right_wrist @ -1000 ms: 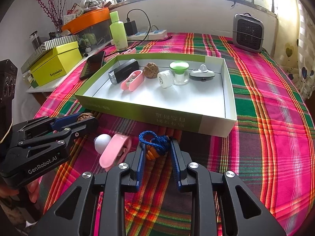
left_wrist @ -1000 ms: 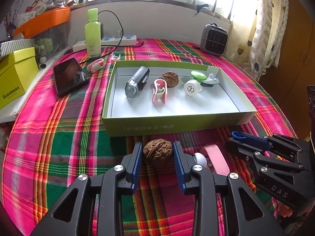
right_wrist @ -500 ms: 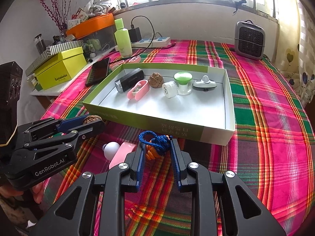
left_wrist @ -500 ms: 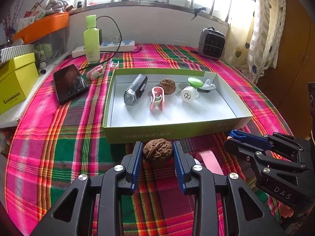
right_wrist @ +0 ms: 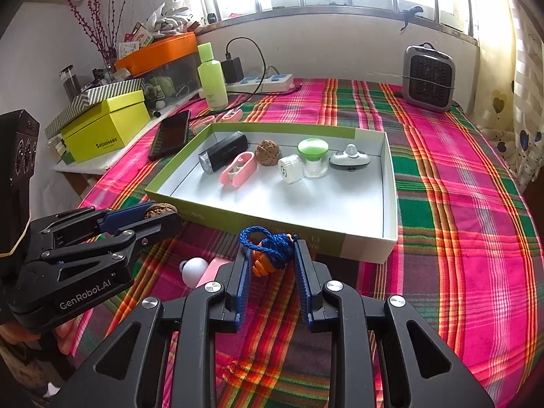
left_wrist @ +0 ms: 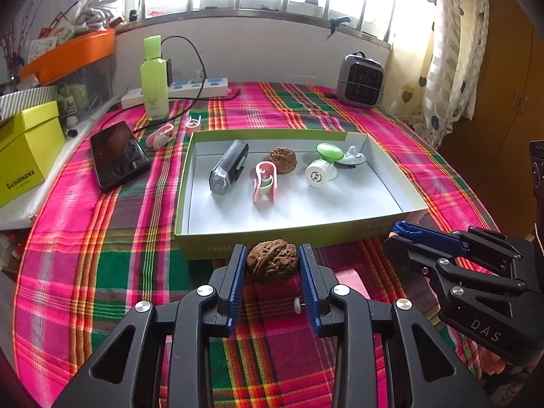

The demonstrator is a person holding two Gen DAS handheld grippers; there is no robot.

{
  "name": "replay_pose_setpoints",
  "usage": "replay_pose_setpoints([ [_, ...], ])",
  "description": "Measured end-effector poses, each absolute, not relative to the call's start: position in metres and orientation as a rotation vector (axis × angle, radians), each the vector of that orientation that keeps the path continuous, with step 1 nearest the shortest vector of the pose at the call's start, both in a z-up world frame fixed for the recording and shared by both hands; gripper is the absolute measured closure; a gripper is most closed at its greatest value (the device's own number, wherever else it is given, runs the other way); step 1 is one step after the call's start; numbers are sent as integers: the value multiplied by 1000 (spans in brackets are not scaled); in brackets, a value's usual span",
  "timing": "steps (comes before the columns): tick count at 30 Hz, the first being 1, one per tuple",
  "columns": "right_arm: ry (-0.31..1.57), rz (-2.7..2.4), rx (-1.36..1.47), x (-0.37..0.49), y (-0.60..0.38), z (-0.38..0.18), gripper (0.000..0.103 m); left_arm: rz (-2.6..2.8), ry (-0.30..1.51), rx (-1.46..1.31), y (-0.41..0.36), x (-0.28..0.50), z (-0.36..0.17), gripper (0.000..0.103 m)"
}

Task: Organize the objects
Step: 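Lift the walnut with the left tool while the right tool lifts the blue rope toy, then carry the walnut with the left tool while the right tool carries the rope toy into the box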

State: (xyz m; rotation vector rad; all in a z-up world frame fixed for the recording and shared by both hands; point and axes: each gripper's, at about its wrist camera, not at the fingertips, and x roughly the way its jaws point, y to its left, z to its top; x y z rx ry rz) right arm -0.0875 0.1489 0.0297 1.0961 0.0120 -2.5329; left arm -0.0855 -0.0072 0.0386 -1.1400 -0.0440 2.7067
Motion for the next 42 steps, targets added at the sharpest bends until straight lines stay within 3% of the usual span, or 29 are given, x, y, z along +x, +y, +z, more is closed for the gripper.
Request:
replay_pose_setpoints([
  [42, 80, -2479, 1124, -164, 121, 21, 77, 2701, -97, -1245, -19, -157, 27, 74],
])
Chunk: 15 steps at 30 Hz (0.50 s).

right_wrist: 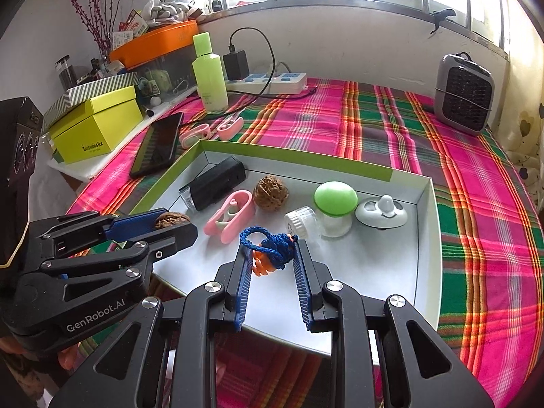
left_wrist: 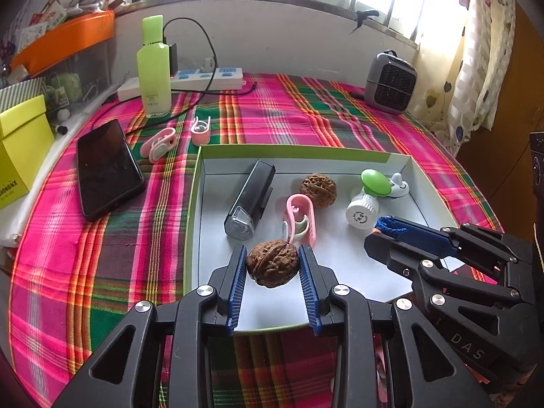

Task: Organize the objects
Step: 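Carry the walnut with the left tool while the right tool carries the rope toy into the box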

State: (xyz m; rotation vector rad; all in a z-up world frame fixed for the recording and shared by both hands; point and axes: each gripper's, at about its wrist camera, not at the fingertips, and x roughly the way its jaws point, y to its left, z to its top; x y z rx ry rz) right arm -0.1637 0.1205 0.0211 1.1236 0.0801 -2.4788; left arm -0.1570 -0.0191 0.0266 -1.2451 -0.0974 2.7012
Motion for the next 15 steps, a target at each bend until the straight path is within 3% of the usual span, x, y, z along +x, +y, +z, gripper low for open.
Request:
replay_pose_setpoints([
  [15, 108, -2448, 1159, -178, 112, 10, 77, 2708, -69, -1265, -20, -170, 20, 74],
])
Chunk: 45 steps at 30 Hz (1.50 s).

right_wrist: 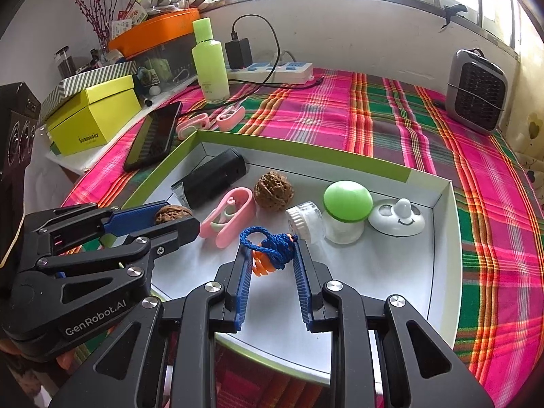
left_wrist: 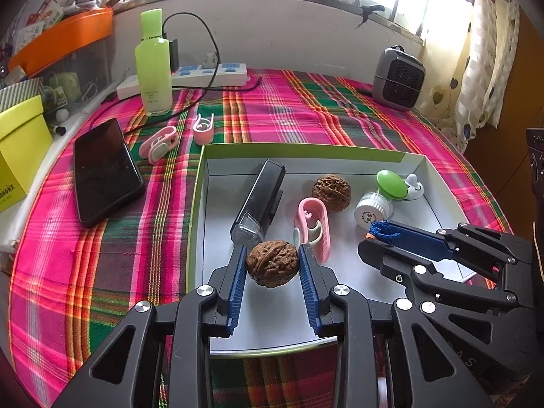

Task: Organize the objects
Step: 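Carry the walnut with the left tool while the right tool carries the rope toy into the box, then open the left tool to release the walnut while the right tool releases the rope toy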

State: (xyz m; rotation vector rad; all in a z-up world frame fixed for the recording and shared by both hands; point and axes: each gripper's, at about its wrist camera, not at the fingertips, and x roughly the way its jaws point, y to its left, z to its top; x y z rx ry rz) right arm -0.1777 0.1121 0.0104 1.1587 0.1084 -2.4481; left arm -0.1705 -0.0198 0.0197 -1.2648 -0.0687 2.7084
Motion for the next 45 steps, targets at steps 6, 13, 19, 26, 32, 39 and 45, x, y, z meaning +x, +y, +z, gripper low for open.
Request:
replay_pose_setpoints([
  [6, 113, -2442, 1169, -181, 111, 8, 77, 2710, -59, -1264, -19, -172, 19, 74],
  [13, 110, -2442, 1172, -181, 111, 6, 77, 2715, -50, -1268, -17, -172, 19, 74],
  [19, 109, -2441, 1177, -181, 111, 6, 77, 2714, -42, -1270, -17, -172, 19, 74],
  [26, 125, -2444, 1164, -180, 110, 7, 77, 2714, -43, -1276, -17, -173, 19, 73],
  [32, 135, -2447, 1156, -178, 110, 9, 74, 2716, -45, -1278, -17, -173, 20, 71],
  [39, 131, -2459, 1149, -175, 112, 11, 69, 2723, -45, -1274, -19, -169, 20, 68],
  [45, 127, -2465, 1145, -171, 113, 13, 68, 2732, -56, -1264, -21, -162, 25, 65],
])
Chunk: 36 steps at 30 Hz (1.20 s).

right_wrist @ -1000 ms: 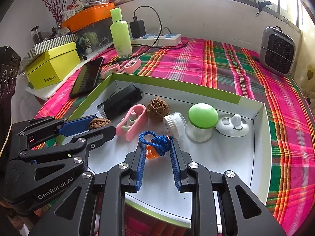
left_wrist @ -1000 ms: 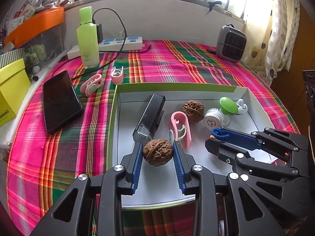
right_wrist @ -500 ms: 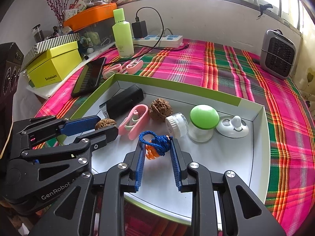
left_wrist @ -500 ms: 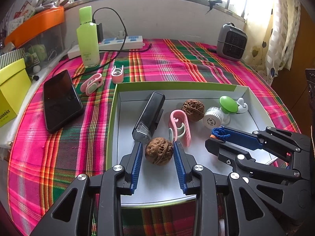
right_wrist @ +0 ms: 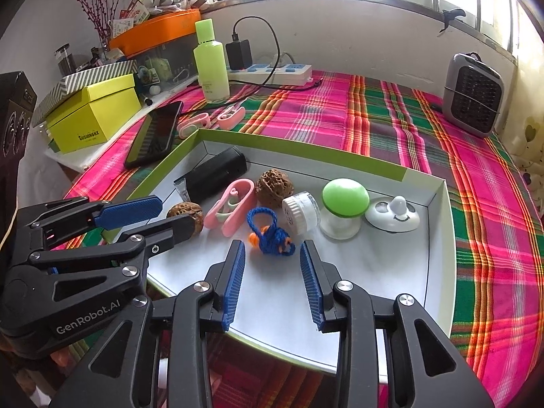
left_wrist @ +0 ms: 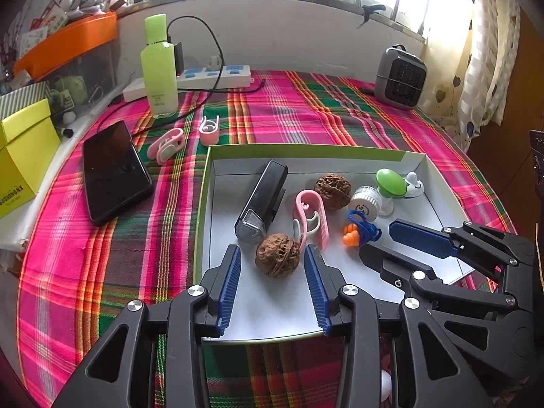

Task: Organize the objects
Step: 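Open the left tool to release the walnut while the right tool releases the rope toy, then withdraw both tools from the box toward the pink massager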

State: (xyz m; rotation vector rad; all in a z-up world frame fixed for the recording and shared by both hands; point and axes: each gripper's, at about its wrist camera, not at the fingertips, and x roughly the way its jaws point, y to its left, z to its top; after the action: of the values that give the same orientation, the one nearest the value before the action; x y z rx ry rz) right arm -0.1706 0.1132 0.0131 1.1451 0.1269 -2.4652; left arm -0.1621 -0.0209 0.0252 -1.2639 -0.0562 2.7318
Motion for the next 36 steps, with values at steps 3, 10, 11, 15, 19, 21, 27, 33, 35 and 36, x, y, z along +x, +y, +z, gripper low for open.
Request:
replay_pose_setpoints([
  [3, 120, -2470, 1137, -168, 115, 15, 67, 2733, -65, -1259, -22, -158, 27, 64],
  [10, 110, -2483, 1129, -160, 118, 18, 62, 2737, -68, -1250, -21, -150, 31, 61],
  [11, 110, -2486, 1128, -158, 118, 18, 62, 2740, -71, -1249, -22, -148, 31, 61],
  [15, 109, -2496, 1124, -153, 119, 21, 62, 2744, -73, -1242, -22, -144, 34, 60],
  [19, 99, -2510, 1117, -147, 122, 23, 62, 2749, -74, -1228, -22, -137, 37, 60],
  [21, 92, -2520, 1113, -143, 123, 25, 62, 2753, -75, -1221, -22, -133, 39, 60],
  [27, 81, -2539, 1103, -130, 127, 30, 62, 2763, -95, -1200, -25, -119, 43, 60],
  [33, 67, -2549, 1081, -114, 129, 35, 62, 2769, -114, -1182, -28, -106, 46, 59],
  [35, 63, -2547, 1078, -110, 130, 35, 62, 2769, -124, -1176, -30, -100, 47, 59],
  [36, 60, -2541, 1076, -107, 130, 35, 62, 2768, -127, -1174, -30, -99, 47, 59],
])
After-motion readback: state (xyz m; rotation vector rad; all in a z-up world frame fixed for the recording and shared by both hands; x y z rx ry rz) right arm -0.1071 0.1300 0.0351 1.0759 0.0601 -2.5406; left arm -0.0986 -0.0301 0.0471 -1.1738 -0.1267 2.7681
